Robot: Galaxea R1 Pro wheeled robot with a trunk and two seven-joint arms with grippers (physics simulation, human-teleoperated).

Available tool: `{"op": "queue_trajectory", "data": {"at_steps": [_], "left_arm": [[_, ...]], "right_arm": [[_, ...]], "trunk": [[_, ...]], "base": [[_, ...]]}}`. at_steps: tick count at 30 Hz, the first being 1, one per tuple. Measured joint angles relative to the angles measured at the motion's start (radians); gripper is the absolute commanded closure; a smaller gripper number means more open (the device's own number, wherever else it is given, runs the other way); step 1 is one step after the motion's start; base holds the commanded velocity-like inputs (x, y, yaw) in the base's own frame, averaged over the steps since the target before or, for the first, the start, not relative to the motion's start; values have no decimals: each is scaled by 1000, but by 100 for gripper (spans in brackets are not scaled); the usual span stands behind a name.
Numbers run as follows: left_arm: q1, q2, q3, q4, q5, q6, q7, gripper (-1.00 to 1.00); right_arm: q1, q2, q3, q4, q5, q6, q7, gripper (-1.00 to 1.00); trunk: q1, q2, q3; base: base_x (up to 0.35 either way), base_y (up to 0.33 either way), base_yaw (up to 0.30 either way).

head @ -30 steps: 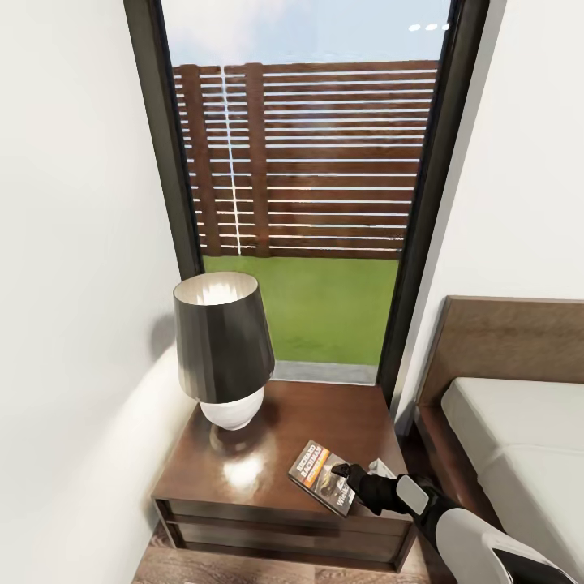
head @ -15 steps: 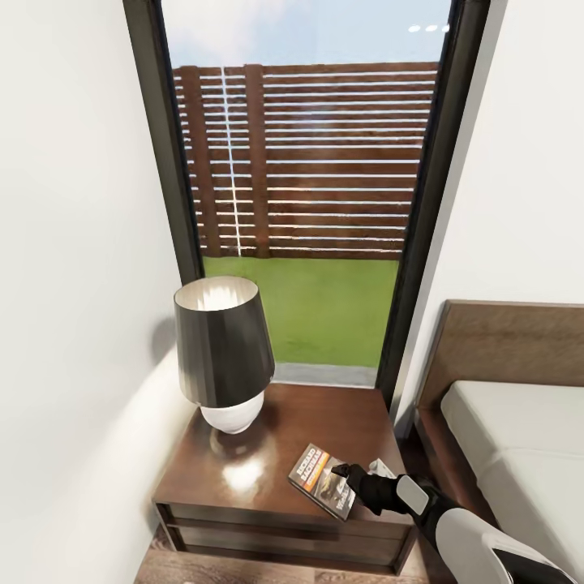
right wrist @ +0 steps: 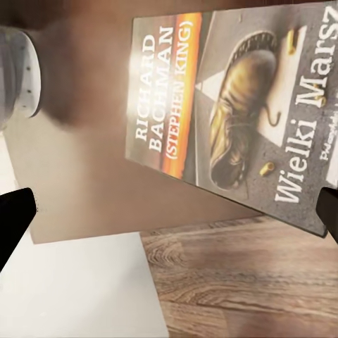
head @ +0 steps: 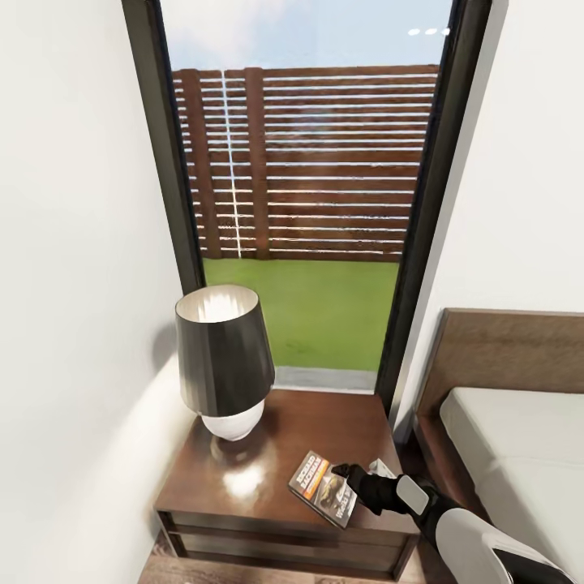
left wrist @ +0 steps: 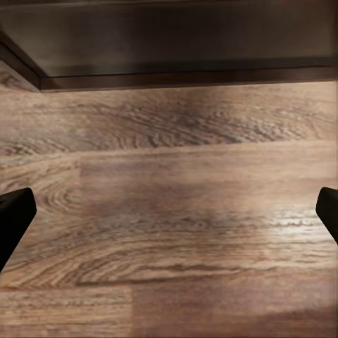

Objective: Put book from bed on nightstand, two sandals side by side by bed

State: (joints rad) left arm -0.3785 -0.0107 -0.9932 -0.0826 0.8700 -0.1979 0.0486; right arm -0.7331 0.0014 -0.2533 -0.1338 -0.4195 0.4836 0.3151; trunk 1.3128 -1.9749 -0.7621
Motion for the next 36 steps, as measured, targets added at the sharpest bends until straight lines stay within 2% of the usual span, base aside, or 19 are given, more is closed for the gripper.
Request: {"op": "queue_trajectory", "data": {"at_steps": [36], "left_arm": [[0,0,0,0,0,0,0,-100]], "right_arm": [[3,1,2,0,-2,-14,20,-100]], "trunk": [[-138,252,113]], "base": [[0,0,0]]}}
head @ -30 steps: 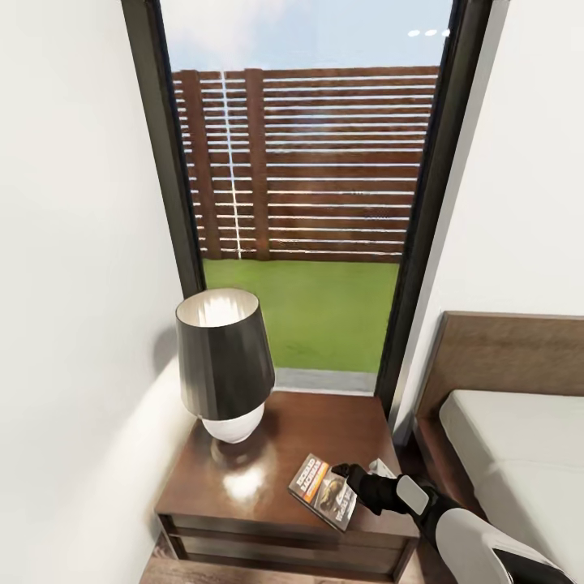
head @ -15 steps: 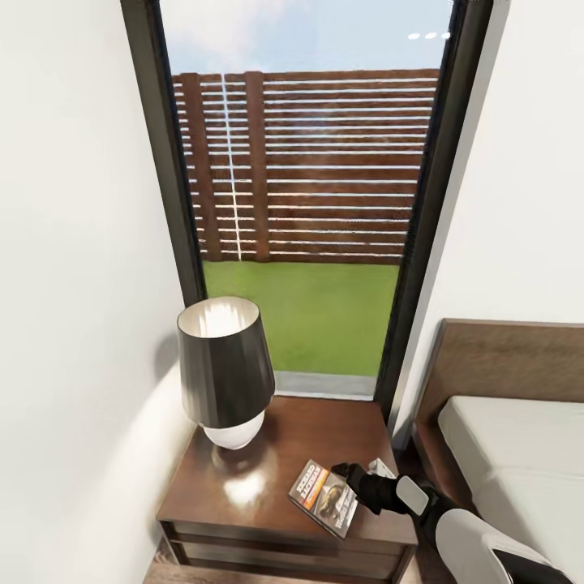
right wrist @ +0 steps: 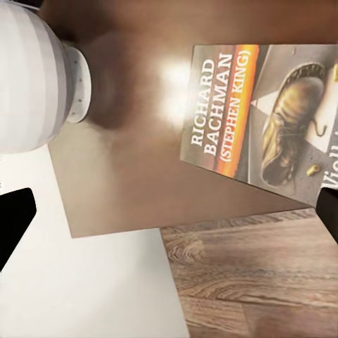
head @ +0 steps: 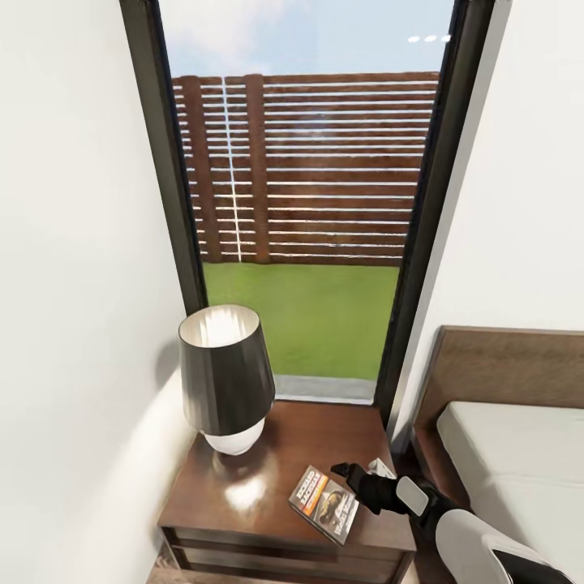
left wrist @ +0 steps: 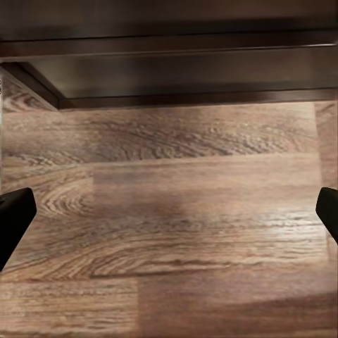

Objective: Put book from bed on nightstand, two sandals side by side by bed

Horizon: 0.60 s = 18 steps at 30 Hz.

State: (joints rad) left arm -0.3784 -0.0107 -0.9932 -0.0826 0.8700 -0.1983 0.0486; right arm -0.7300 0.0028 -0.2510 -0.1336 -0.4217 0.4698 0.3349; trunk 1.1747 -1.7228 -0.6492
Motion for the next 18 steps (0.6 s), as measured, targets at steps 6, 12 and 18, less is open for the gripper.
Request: {"op": "queue_trajectory", "data": {"at_steps": [6,12,18], "left_arm": [[0,0,0,0,0,0,0,-100],[0,0,0,0,0,0,0,-100],[0,0,0,0,0,0,0,-100]], "right_arm": [[0,0,0,0,0,0,0,-100],[1,0,1,0,0,-5,0,-100],[1,1,4,0,0,-44,2,-100]], "trunk": [[-23,42,19],[-46,84,38],[-69,126,56]], "base": [[0,0,0],[0,0,0],[0,0,0]]}}
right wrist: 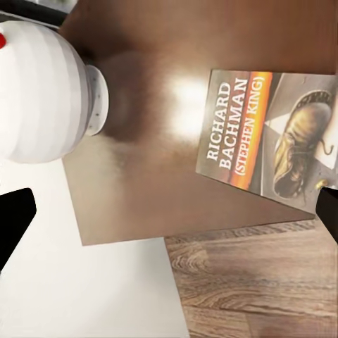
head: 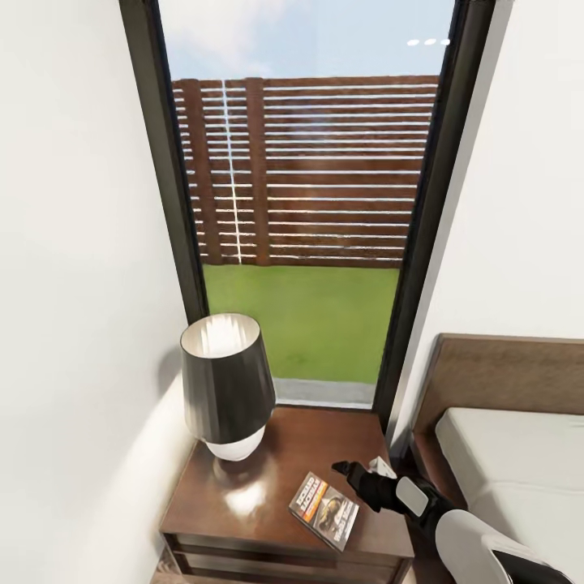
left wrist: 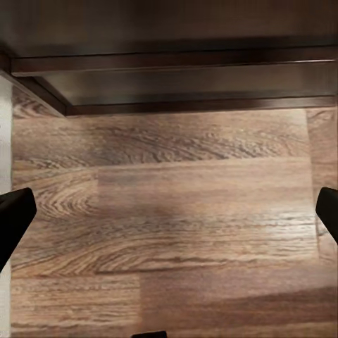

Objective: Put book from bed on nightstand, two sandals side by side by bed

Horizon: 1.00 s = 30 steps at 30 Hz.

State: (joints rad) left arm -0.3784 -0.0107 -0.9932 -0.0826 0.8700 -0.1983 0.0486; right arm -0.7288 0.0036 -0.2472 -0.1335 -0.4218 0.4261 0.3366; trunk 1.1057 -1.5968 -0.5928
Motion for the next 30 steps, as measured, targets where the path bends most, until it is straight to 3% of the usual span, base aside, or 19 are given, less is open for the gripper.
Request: {"op": "queue_trajectory", "data": {"at_steps": [30], "left_arm": [[1,0,-1,1,0,0,0,-100]], "right_arm": [[3,5,10,0,10,-35,4,-100]], "trunk": [[-115,210,94]], "base": [[0,0,0]]}}
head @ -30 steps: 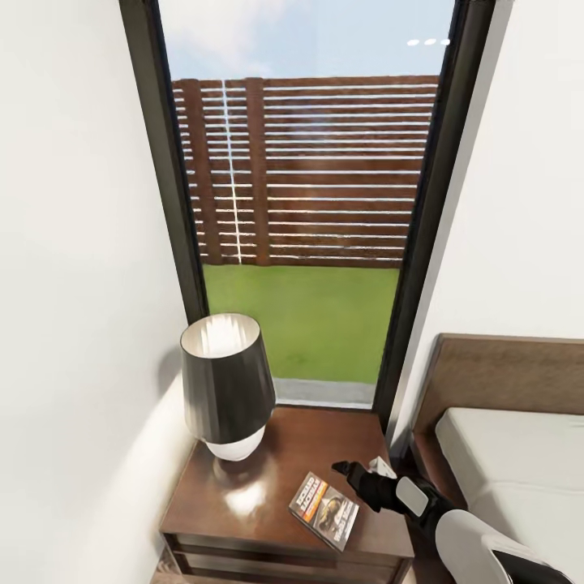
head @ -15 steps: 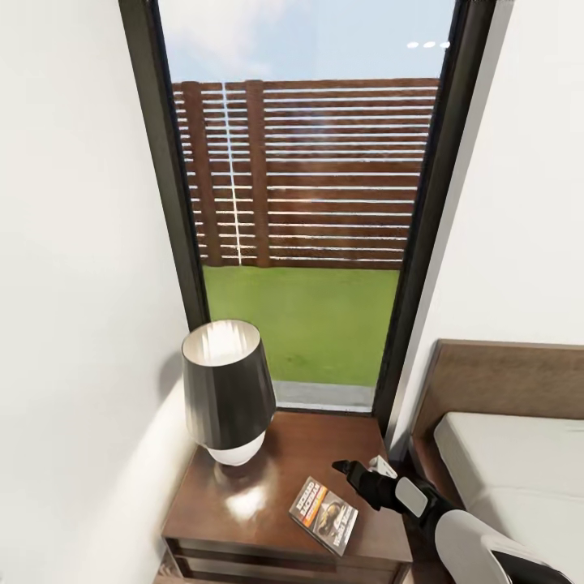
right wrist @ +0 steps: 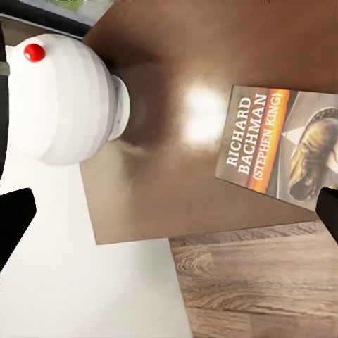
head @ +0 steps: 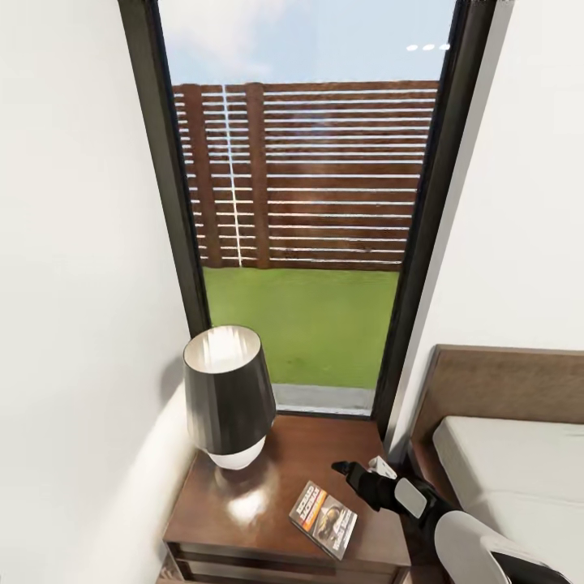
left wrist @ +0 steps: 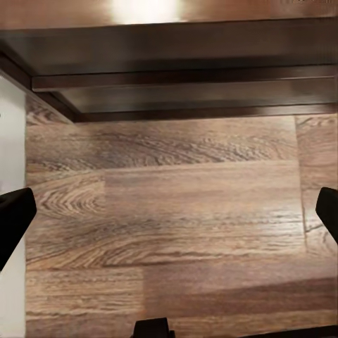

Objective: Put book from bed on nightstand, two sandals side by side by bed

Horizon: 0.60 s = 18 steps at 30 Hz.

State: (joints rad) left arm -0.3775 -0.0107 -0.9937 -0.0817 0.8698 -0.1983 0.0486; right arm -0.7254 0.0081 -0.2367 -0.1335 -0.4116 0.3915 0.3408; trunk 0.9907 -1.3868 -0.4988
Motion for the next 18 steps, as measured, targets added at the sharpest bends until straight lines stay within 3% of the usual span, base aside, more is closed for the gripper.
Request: {"op": "queue_trajectory", "data": {"at_steps": [8,18], "left_arm": [[1,0,0,0,0,0,0,-100],[1,0,0,-1,0,0,0,-100]], "right_arm": [[1,0,2,0,6,-67,8,-100],[3,-6,4,1,15,-85,157,-100]], "trunk": [[-31,56,25],[-69,126,56]], "base": [[0,0,0],[0,0,0]]}}
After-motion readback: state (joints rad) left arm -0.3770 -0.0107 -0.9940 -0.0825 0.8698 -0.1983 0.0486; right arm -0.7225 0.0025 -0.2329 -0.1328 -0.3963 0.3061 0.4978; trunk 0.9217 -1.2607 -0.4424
